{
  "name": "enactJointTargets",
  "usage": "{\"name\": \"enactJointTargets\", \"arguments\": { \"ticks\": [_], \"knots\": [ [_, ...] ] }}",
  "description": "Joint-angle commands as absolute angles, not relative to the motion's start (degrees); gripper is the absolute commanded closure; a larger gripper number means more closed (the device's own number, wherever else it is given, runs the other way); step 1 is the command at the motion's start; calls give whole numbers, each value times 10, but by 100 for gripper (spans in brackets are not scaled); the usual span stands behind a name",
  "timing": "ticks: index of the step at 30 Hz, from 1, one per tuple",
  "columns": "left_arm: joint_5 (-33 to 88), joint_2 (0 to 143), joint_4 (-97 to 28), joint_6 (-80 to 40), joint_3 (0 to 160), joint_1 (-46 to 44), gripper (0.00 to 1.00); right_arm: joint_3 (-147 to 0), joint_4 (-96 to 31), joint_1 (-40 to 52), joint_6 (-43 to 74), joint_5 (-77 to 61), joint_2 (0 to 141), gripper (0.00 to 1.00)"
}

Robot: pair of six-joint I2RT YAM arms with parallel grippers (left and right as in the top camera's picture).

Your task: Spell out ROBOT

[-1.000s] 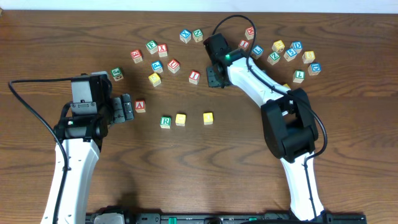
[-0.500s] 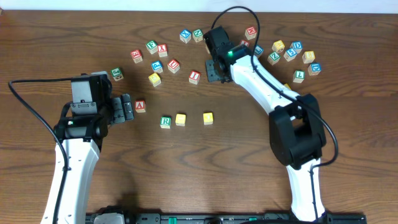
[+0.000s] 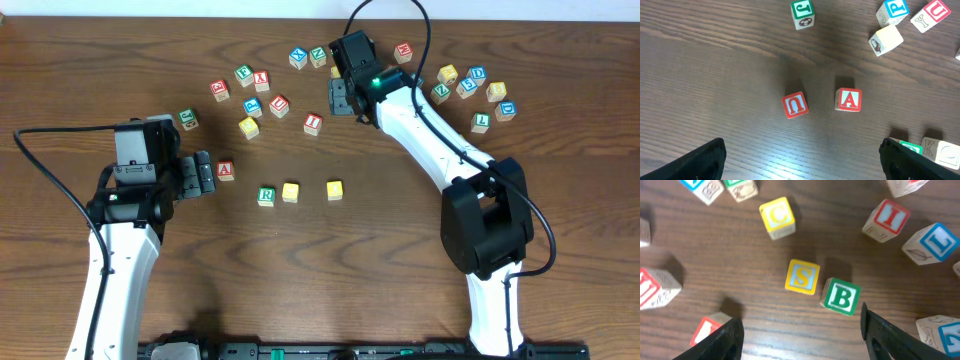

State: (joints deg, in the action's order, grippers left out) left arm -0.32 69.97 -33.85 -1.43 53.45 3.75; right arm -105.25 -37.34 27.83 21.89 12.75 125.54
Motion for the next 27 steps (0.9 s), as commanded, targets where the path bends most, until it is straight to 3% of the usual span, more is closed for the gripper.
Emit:
{"name": "enactJointTargets", "arguments": {
  "ticks": [1,10,27],
  "knots": [
    [-4,700,-338,-11,551,40,4,-1050,-362,277,256,167,1237,28],
    [-4,700,-338,-11,551,40,4,-1050,-353,277,328,255,1237,25],
    [-4,700,-338,-11,551,40,4,-1045,-370,262,328,260,1239,25]
  ]
}}
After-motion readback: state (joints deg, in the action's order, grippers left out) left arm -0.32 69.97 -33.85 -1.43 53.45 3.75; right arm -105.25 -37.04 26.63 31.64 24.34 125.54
